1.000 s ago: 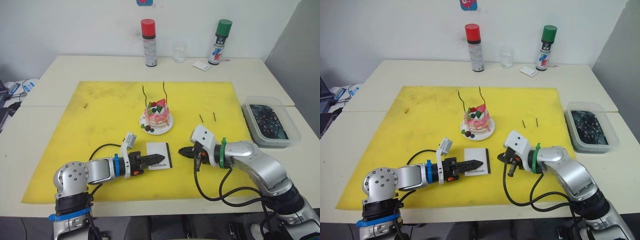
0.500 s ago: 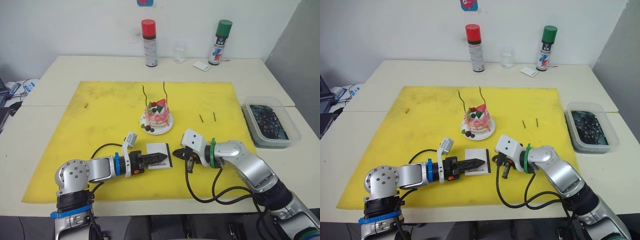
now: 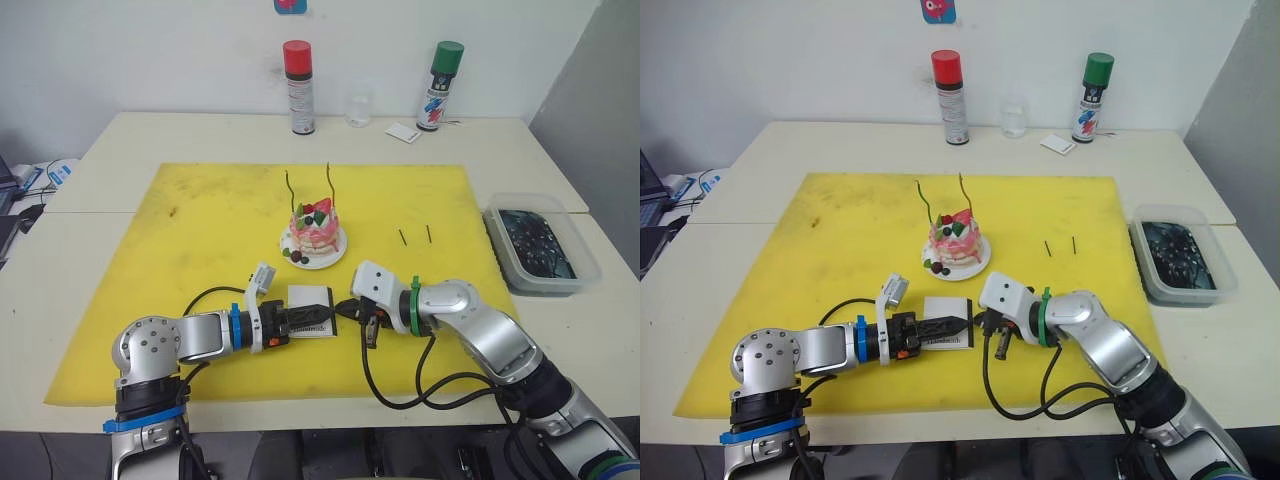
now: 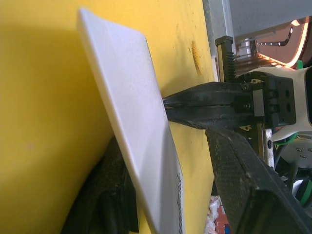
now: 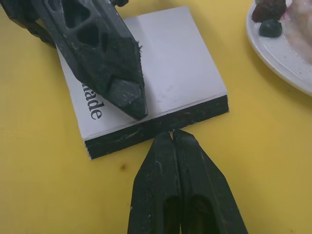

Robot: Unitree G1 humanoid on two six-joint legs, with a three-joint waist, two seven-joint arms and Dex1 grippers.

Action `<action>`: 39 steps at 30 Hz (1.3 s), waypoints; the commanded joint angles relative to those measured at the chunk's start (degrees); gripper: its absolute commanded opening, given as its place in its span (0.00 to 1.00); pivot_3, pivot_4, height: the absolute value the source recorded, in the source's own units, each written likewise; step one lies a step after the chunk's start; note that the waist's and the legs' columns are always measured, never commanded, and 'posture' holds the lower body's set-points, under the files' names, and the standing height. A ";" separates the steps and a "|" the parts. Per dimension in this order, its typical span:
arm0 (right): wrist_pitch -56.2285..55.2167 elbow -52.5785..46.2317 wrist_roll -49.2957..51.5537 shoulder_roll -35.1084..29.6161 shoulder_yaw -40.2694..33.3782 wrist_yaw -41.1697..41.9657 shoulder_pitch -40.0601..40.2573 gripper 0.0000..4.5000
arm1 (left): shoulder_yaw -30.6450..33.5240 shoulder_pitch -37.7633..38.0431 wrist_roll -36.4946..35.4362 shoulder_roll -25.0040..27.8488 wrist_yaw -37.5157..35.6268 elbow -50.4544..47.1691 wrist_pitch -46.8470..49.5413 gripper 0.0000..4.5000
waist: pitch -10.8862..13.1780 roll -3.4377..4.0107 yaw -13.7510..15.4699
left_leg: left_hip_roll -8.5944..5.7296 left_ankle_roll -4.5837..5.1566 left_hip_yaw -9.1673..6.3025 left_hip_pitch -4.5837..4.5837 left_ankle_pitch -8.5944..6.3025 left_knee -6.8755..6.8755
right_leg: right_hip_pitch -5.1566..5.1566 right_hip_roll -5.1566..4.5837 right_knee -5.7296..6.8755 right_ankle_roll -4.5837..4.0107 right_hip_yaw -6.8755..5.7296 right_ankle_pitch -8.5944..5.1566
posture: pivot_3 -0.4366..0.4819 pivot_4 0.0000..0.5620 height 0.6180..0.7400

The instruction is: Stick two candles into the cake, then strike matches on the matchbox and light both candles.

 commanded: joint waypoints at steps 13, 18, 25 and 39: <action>0.52 -2.31 -0.01 -0.80 -2.38 -1.40 0.89 0.00 | -1.36 2.06 5.42 1.16 1.82 1.32 -2.38 0.00 | 0.00 0.00 0.00 | 0.01 0.00 0.01 0.04 0.00 -0.05 | -0.01 0.00 -0.02 -0.01 0.02 -0.01 | 0.48 0.27 1.00; 2.53 -4.31 1.74 0.13 -5.20 -2.57 1.99 0.00 | -0.87 2.82 3.67 1.49 0.08 0.16 -2.80 0.00 | 0.00 0.01 -0.01 | 0.02 0.00 0.00 0.08 0.00 -0.08 | -0.01 0.01 -0.01 -0.03 0.03 -0.01 | 0.48 0.27 1.00; 1.59 -10.52 4.46 -0.52 -12.81 -4.12 5.42 0.00 | 1.04 5.54 -3.52 4.80 -8.48 -6.16 -5.48 0.00 | 0.02 0.00 -0.74 | 0.05 -0.01 0.03 -0.08 -0.01 -0.25 | -0.19 0.02 -0.06 -0.15 0.05 -0.09 | 0.48 0.27 1.00; -10.81 -10.24 -0.55 8.61 -21.98 -21.82 14.92 0.44 | 1.04 8.28 -9.09 8.90 -10.79 -9.00 -9.82 0.00 | 0.03 0.00 -0.79 | 0.05 -0.04 0.03 -0.45 -0.03 -0.59 | -0.26 -0.05 -0.85 -0.05 -0.01 -0.03 | 0.48 0.27 1.00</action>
